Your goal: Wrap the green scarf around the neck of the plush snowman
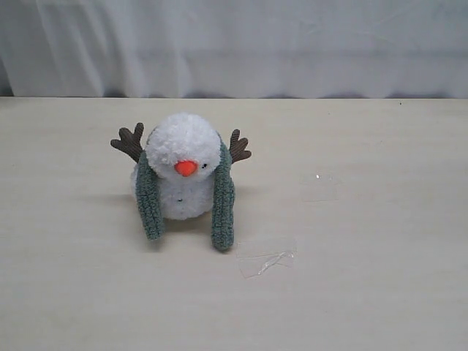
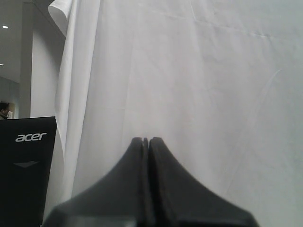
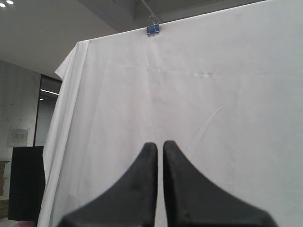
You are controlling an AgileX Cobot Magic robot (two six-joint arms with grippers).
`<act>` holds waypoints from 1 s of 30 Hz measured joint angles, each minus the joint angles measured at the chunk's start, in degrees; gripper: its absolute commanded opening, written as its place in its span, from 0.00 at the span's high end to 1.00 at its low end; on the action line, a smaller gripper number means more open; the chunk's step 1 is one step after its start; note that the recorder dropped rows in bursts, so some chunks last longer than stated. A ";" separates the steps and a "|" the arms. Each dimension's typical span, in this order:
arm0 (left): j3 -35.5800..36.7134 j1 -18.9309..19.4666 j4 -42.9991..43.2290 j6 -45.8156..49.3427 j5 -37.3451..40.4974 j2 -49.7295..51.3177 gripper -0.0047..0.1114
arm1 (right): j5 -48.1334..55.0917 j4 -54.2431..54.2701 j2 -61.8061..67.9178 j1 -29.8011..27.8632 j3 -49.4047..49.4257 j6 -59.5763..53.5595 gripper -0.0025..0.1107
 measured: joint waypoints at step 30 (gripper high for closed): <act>0.00 -0.67 -0.20 -0.23 0.00 0.00 0.96 | 0.00 0.00 0.00 0.00 0.00 0.00 0.94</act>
